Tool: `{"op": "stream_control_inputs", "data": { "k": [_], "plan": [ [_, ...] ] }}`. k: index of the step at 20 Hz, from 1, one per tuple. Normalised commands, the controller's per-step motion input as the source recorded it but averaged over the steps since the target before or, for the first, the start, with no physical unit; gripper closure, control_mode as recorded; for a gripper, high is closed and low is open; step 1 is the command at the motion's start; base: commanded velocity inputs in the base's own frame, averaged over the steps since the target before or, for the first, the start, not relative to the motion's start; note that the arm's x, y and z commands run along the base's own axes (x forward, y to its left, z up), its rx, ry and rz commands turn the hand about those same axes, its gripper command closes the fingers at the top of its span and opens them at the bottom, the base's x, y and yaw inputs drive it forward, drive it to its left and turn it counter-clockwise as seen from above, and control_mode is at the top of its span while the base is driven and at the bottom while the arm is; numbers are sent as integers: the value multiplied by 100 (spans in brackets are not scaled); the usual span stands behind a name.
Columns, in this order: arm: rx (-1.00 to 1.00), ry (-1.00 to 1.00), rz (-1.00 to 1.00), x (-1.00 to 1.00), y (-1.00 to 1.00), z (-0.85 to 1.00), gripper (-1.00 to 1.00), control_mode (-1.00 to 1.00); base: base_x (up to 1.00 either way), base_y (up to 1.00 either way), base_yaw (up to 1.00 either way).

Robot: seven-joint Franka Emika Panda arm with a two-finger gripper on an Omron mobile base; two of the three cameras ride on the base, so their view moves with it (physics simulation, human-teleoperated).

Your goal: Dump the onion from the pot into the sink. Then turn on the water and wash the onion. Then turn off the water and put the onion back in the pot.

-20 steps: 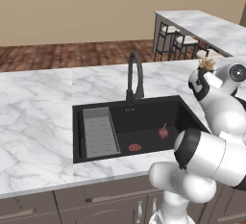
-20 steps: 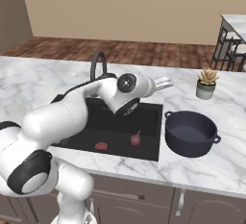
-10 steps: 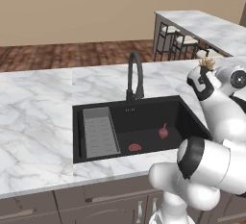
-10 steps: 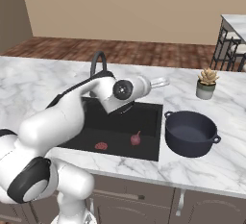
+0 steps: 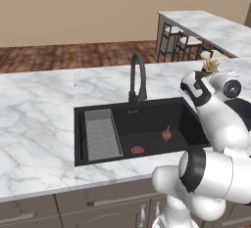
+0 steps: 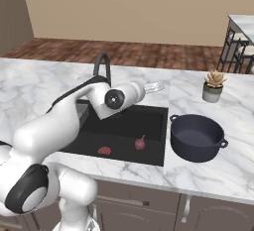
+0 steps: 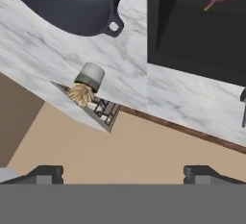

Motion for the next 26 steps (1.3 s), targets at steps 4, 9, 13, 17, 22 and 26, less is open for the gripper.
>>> {"op": "stream_control_inputs", "data": {
  "k": [4, 9, 13, 17, 22, 26],
  "plan": [
    [10, 15, 6, 5, -3, 27, -100, -100, 0, 0, 0],
    [15, 27, 19, 0, -18, 31, -100, -100, 0, 0, 0],
    [11, 15, 20, 0, -7, 16, -100, -100, 0, 0, 0],
    [1, -2, 12, 0, 8, 0, -100, -100, 0, 0, 0],
    [0, -16, 7, 0, 20, -18, -100, -100, 0, 0, 0],
    [0, -14, 5, 0, 17, -36, -100, -100, 0, 0, 0]
  ]
}}
